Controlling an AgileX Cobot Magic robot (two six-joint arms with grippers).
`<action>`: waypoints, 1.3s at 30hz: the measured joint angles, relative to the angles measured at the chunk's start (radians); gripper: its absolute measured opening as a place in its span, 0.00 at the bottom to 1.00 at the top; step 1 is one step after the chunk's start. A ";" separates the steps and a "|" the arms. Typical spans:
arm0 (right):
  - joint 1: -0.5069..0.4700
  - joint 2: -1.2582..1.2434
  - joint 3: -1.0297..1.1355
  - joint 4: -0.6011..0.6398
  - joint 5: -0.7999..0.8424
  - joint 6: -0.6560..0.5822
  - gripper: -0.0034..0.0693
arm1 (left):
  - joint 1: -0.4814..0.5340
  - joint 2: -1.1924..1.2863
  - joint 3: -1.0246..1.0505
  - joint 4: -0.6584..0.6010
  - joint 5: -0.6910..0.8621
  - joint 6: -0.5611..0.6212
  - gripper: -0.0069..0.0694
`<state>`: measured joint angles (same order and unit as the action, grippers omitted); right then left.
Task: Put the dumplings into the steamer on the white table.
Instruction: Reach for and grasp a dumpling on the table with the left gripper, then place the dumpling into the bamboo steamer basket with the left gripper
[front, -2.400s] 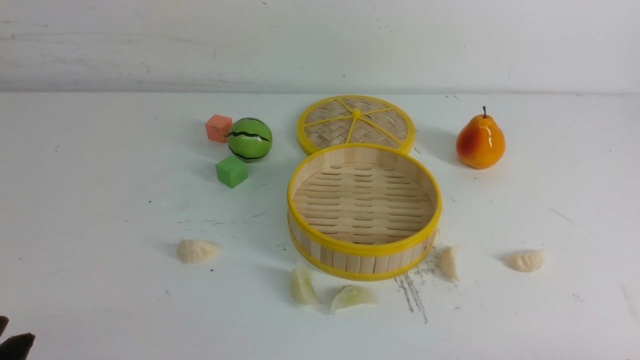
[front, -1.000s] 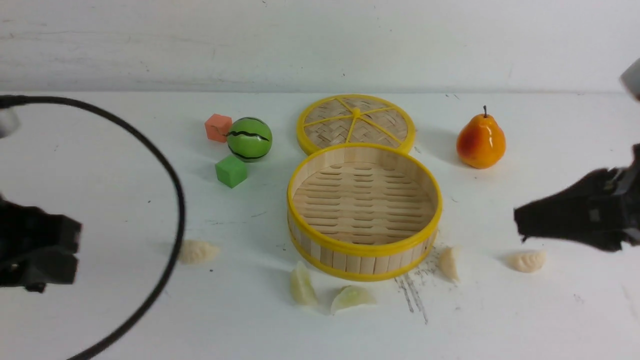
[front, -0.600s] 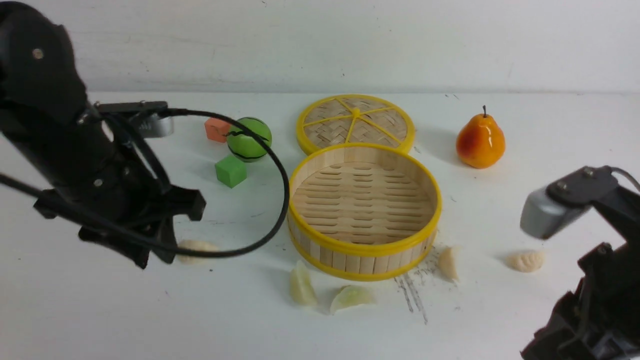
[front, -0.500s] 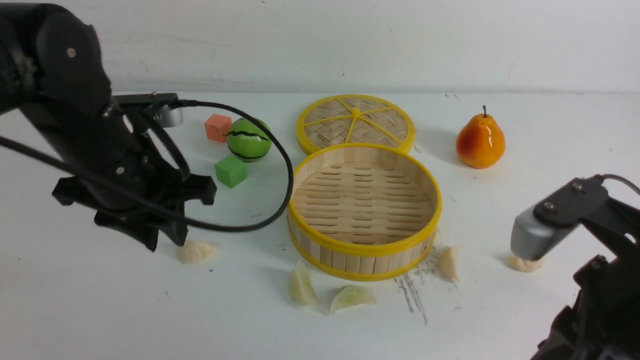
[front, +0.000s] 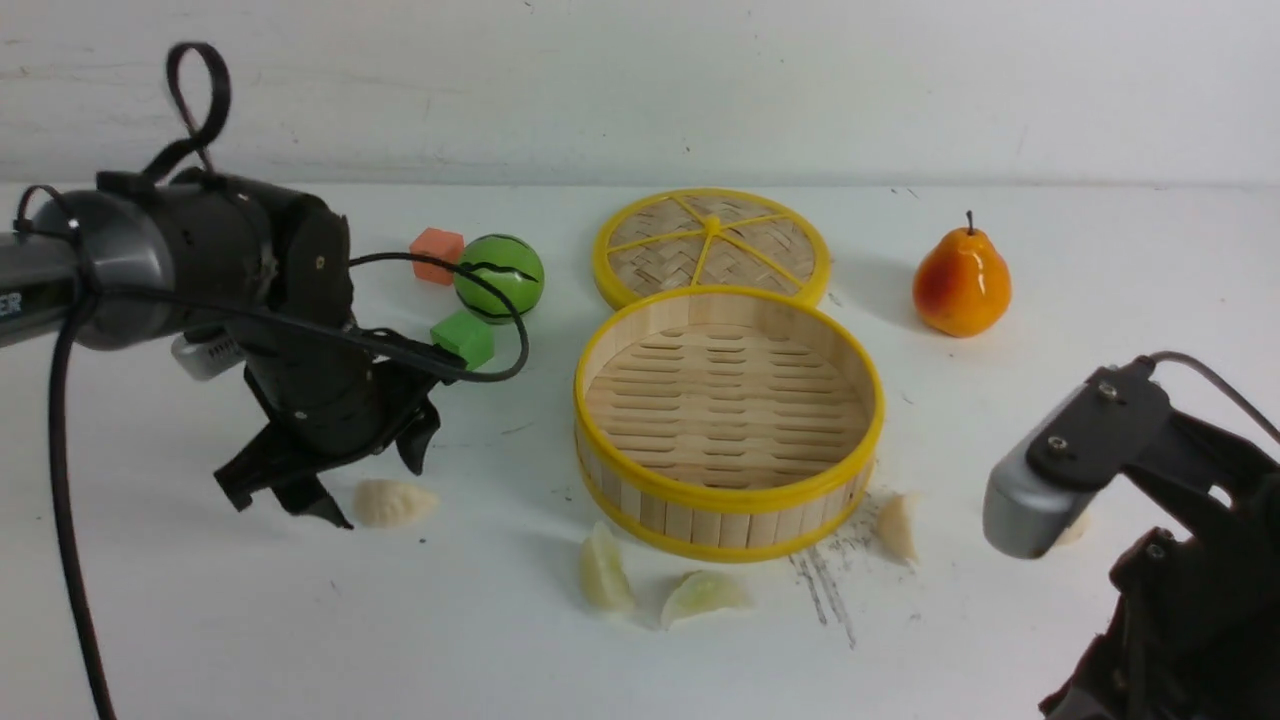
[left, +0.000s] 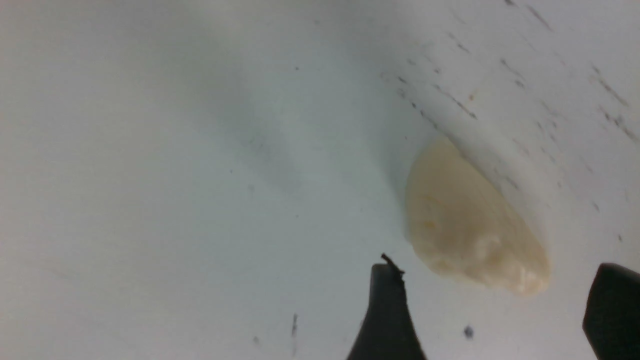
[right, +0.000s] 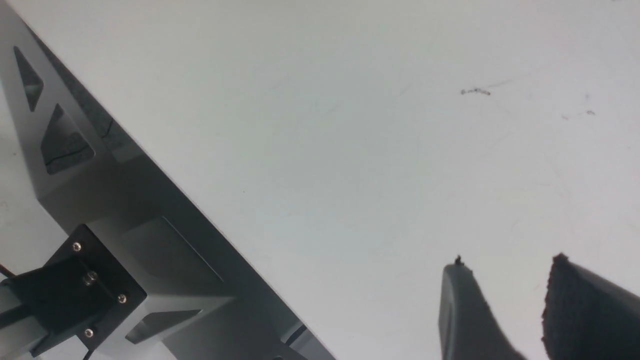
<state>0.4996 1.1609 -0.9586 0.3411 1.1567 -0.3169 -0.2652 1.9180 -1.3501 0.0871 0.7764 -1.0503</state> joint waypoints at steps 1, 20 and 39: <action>0.000 0.000 0.000 0.004 -0.003 -0.001 0.38 | 0.000 0.019 0.000 0.007 -0.025 -0.050 0.74; 0.000 0.000 0.000 0.012 -0.031 -0.004 0.38 | 0.001 0.072 -0.012 0.030 -0.069 0.217 0.47; 0.000 -0.002 0.000 0.086 0.034 -0.004 0.37 | -0.332 0.096 -0.664 -0.118 0.283 0.757 0.44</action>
<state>0.4996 1.1589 -0.9586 0.4270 1.1909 -0.3213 -0.5967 2.0141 -2.0139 -0.0308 1.0596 -0.2934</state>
